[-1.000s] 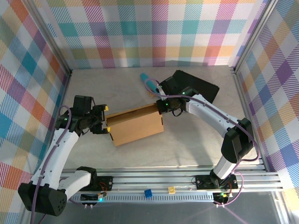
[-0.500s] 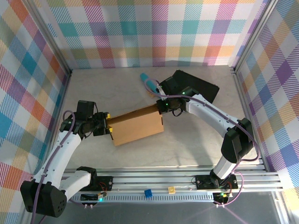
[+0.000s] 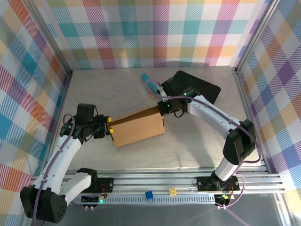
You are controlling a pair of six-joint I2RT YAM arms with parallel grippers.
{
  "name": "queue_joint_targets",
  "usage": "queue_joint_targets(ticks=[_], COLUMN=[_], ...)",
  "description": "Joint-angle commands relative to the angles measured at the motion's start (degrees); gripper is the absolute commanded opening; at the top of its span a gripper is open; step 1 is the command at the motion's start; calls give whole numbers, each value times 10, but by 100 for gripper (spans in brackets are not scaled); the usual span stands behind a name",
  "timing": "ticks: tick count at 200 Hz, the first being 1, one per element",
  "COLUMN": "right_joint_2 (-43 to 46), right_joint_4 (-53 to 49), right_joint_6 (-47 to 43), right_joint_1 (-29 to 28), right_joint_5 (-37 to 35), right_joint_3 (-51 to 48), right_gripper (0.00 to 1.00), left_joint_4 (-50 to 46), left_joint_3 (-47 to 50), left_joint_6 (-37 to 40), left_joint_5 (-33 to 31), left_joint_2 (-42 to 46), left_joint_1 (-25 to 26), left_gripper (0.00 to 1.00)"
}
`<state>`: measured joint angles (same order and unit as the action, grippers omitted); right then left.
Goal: Fold the paper box
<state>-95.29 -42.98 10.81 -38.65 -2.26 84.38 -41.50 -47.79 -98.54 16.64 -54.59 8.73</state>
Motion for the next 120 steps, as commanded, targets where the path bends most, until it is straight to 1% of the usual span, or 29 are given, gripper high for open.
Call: queue_joint_targets(ticks=[1,21,67,120], right_joint_2=[5,13,24,40], right_joint_4=[-47,-42,-49,-63], right_joint_6=[-14,-16,-5,17], right_joint_1=[-4,-4,-4,-4], right_joint_5=[15,23,42,69], right_joint_3=[-18,-24,-25,-28], right_gripper=[1,4,14,32], left_joint_4=[-75,-79,-92,-87], left_joint_3=[31,39,46,52], left_joint_6=[13,17,17,11], left_joint_5=[-13,-11,-15,-24], left_joint_2=[3,9,18,15], left_joint_1=[-4,-2,10,26], left_gripper=[35,31,31,31])
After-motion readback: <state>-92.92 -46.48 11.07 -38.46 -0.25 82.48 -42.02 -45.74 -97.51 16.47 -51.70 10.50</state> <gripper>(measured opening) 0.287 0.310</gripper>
